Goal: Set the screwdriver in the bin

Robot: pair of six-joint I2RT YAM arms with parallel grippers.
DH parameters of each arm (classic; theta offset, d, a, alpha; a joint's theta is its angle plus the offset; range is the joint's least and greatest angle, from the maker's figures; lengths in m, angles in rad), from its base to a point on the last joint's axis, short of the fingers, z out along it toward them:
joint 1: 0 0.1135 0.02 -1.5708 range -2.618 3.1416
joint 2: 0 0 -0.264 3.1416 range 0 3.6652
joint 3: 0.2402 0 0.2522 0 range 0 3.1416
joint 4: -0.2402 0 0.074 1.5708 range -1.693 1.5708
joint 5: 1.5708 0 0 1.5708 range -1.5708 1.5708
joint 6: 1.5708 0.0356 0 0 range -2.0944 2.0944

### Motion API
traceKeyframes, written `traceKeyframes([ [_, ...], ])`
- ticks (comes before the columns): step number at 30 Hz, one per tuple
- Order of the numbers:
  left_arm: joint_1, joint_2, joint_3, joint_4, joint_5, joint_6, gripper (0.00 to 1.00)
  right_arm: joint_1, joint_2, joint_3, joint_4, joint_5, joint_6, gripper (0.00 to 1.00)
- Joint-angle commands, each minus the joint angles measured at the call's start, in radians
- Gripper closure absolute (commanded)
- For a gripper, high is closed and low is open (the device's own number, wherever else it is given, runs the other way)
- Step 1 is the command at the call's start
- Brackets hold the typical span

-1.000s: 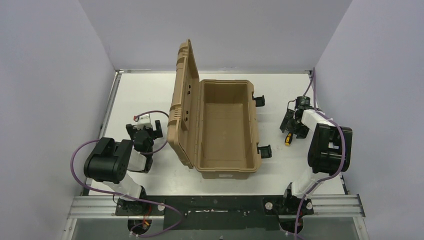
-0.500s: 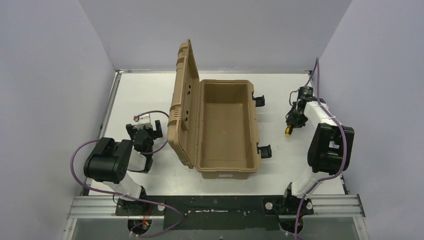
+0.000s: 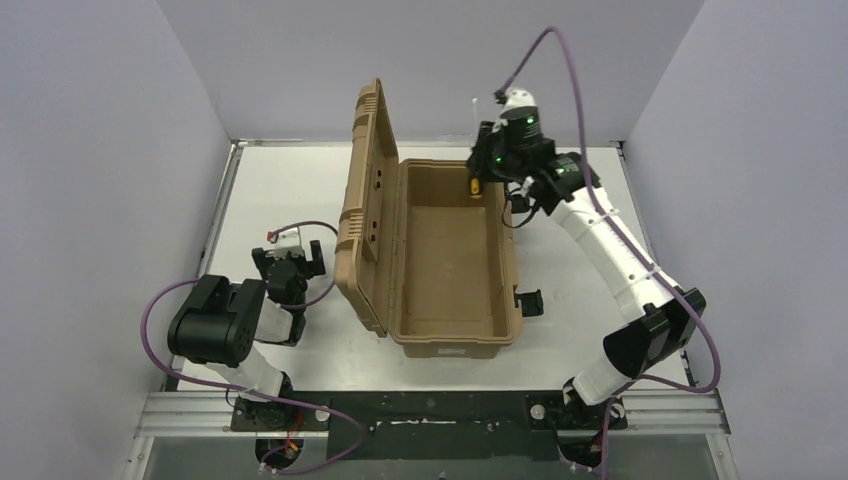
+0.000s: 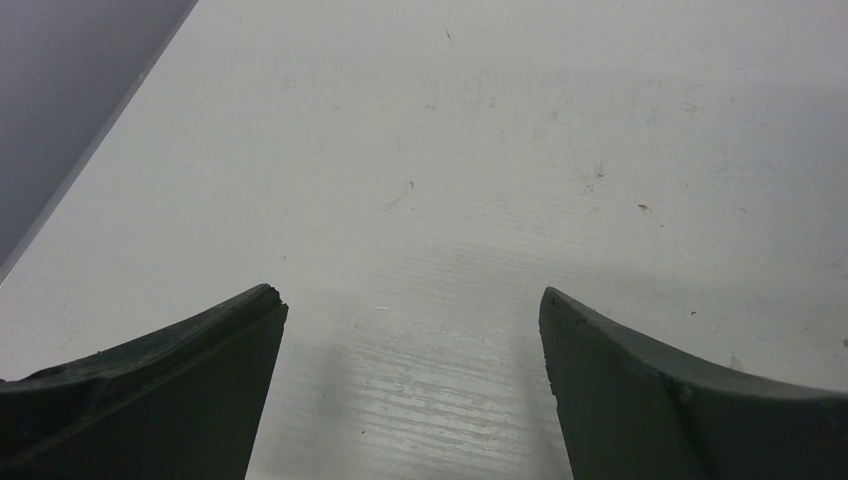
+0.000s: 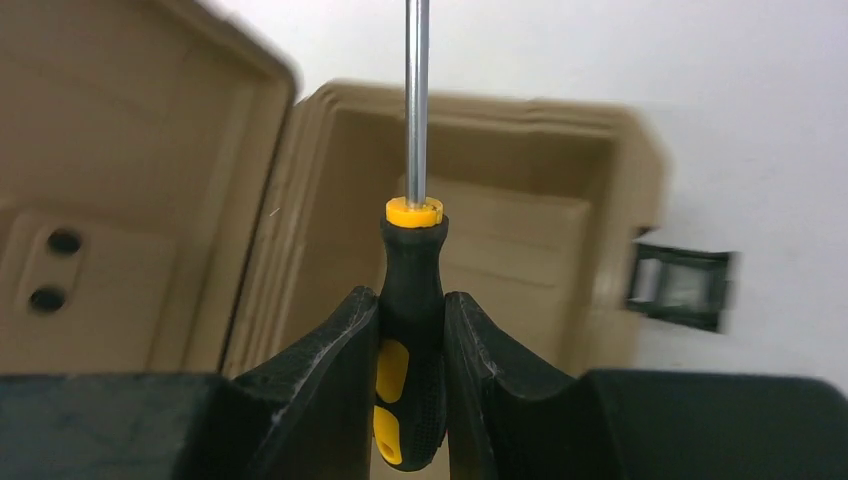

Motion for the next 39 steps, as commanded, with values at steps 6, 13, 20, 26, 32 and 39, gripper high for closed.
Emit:
traceKeyframes([
  [6,0.003,-0.003,0.024,0.041,0.007,0.000,0.03,0.196,0.088,-0.263,0.104,-0.079,0.080,1.00],
  [13,0.002,-0.003,0.024,0.042,0.006,0.000,0.03,0.199,0.175,-0.397,0.148,-0.164,0.073,1.00],
  [20,0.001,-0.005,0.024,0.041,0.007,-0.002,0.03,0.200,0.290,-0.415,0.152,-0.132,0.073,1.00],
  [26,0.002,-0.005,0.024,0.041,0.007,-0.003,0.03,0.198,0.345,-0.389,0.130,-0.081,0.085,1.00],
  [32,0.004,-0.002,0.024,0.044,0.007,0.000,0.03,0.198,0.344,-0.361,0.101,-0.055,0.097,0.50],
  [39,0.006,-0.001,0.025,0.047,0.007,0.002,0.03,0.198,0.325,-0.194,-0.026,-0.046,0.076,0.19],
])
